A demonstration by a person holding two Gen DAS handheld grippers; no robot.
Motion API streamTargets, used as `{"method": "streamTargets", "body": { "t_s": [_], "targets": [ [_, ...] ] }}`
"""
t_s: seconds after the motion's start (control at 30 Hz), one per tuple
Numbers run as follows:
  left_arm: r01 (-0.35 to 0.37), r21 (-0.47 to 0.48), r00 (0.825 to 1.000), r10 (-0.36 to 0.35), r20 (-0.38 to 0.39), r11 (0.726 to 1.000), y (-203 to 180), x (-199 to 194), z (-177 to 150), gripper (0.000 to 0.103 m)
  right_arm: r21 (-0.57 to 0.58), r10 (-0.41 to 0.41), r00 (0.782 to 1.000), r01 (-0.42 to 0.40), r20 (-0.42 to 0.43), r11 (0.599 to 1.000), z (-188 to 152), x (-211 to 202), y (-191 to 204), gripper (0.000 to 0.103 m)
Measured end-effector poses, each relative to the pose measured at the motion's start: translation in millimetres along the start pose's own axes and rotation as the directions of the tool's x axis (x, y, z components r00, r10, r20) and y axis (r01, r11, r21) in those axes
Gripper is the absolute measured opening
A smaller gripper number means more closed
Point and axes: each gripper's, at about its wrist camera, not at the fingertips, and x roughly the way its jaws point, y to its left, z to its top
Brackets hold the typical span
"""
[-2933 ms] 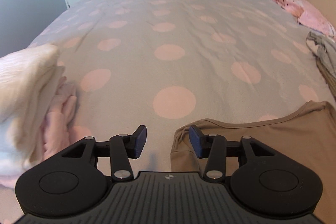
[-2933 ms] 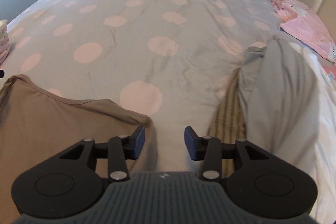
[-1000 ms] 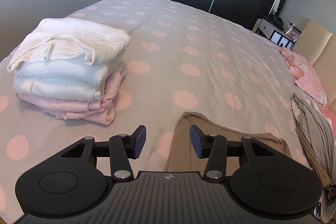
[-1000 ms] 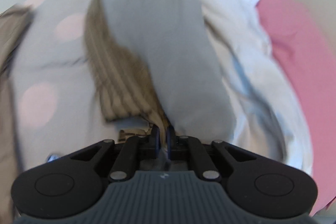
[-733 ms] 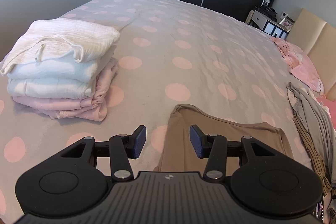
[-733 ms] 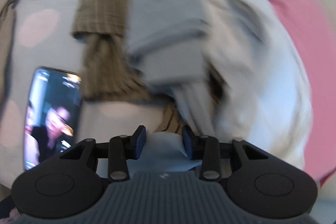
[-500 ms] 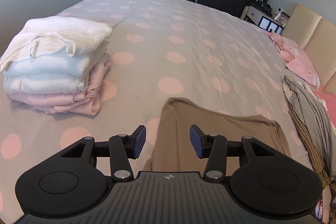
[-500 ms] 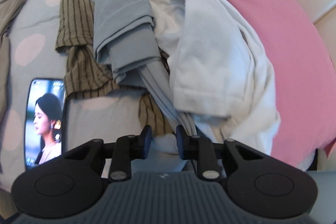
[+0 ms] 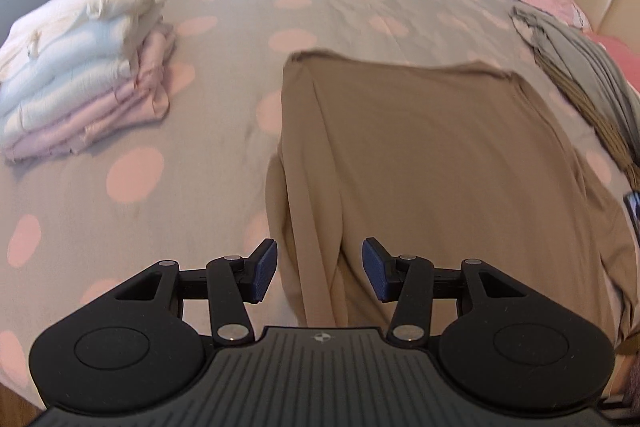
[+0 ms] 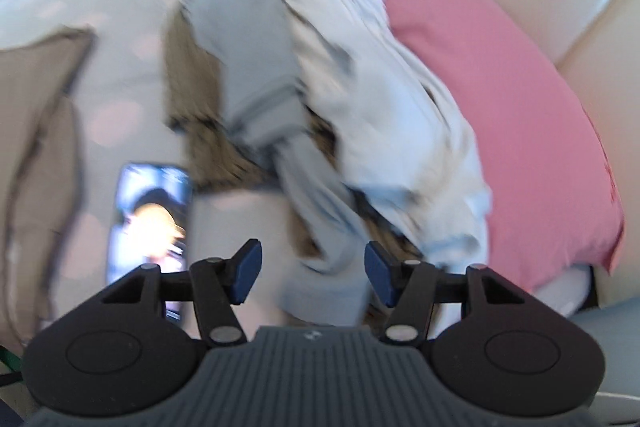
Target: Fold clothes
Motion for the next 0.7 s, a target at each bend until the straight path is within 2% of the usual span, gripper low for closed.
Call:
{"method": "streamTargets", "body": {
  "t_s": [0.1, 0.17, 0.4, 0.5, 0.7],
  "targets": [
    [0.005, -0.001, 1.0, -0.005, -0.026, 1.0, 3, -1, -15, 0.046, -0.028, 0.067, 0.996, -0.066, 0.064, 0.997, 11, -14, 33, 0.06],
    [0.012, 0.0, 0.999, -0.012, -0.042, 1.0, 3, 1, -22, 0.048, -0.058, 0.121, 0.99, -0.117, 0.072, 0.991, 15, -16, 58, 0.06],
    [0.023, 0.014, 0.994, -0.022, -0.108, 1.0, -1, 15, -43, 0.048, -0.199, 0.249, 0.968, -0.243, 0.005, 0.949, 29, 8, 148, 0.06],
    [0.038, 0.015, 0.991, -0.036, -0.127, 0.999, 0, 21, -48, 0.045, -0.226, 0.269, 0.962, -0.27, -0.037, 0.936, 32, 23, 174, 0.058],
    [0.055, 0.003, 0.989, -0.054, -0.14, 0.999, 4, 34, -53, 0.023, -0.22, 0.267, 0.96, -0.28, -0.088, 0.934, 41, 68, 194, 0.057]
  ]
}}
